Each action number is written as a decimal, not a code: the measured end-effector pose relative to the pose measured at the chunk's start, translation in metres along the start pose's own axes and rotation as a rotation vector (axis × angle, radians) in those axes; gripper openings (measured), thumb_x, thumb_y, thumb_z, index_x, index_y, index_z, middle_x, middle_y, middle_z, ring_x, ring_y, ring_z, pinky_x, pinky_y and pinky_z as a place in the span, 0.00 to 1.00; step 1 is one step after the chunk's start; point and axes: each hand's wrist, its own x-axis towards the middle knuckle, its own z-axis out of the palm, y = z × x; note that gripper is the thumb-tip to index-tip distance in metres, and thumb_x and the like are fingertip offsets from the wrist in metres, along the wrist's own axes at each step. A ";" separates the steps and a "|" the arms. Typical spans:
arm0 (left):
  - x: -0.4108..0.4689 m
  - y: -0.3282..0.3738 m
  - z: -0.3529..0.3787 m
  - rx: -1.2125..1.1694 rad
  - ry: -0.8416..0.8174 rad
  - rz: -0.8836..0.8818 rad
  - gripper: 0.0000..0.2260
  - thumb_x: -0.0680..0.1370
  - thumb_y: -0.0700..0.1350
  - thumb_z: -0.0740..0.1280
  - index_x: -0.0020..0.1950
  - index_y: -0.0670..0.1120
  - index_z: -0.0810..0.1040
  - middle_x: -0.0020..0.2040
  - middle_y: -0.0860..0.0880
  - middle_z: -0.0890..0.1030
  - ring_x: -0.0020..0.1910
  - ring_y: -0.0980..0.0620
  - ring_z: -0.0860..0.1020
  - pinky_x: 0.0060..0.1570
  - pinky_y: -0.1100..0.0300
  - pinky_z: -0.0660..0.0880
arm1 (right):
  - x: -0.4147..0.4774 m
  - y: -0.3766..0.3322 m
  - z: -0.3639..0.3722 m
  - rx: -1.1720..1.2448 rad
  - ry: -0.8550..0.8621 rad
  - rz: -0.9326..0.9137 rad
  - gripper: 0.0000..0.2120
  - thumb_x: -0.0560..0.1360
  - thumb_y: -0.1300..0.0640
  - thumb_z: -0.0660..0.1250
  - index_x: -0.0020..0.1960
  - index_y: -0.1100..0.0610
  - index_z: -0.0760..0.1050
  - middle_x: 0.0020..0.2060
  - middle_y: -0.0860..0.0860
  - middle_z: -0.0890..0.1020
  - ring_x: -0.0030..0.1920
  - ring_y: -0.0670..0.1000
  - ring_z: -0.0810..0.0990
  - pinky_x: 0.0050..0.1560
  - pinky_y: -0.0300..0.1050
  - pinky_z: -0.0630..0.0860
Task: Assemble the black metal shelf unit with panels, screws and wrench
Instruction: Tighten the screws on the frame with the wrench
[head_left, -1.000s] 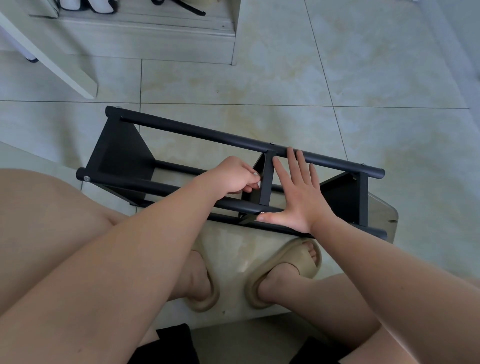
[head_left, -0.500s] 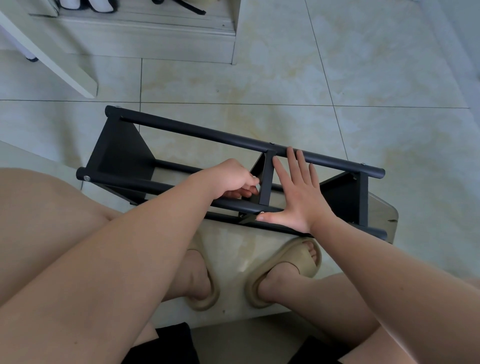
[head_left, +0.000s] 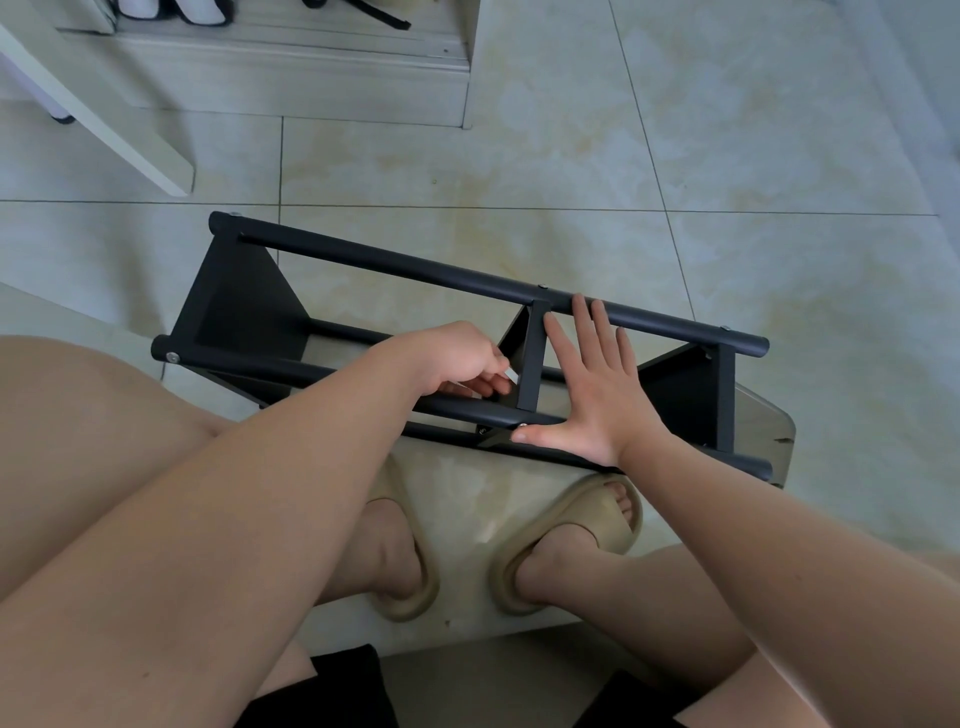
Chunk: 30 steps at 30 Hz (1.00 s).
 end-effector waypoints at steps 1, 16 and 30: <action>0.000 0.000 0.000 0.028 -0.005 0.010 0.06 0.84 0.43 0.61 0.51 0.47 0.78 0.43 0.51 0.85 0.44 0.55 0.80 0.44 0.61 0.76 | 0.000 0.000 0.000 0.001 0.003 0.000 0.62 0.61 0.16 0.53 0.83 0.50 0.37 0.80 0.54 0.32 0.78 0.54 0.27 0.79 0.62 0.38; -0.002 -0.007 -0.010 0.342 -0.084 0.113 0.10 0.82 0.42 0.64 0.44 0.50 0.80 0.44 0.55 0.84 0.44 0.55 0.79 0.46 0.60 0.72 | -0.001 0.001 0.001 -0.001 0.016 -0.001 0.62 0.62 0.16 0.54 0.83 0.48 0.37 0.80 0.54 0.33 0.78 0.54 0.27 0.79 0.62 0.38; -0.001 -0.005 -0.011 0.578 -0.146 0.157 0.09 0.80 0.44 0.66 0.42 0.55 0.79 0.41 0.56 0.78 0.43 0.54 0.74 0.50 0.58 0.69 | 0.000 0.001 0.002 0.004 0.015 0.008 0.62 0.62 0.16 0.55 0.83 0.49 0.38 0.80 0.53 0.33 0.78 0.53 0.27 0.79 0.62 0.38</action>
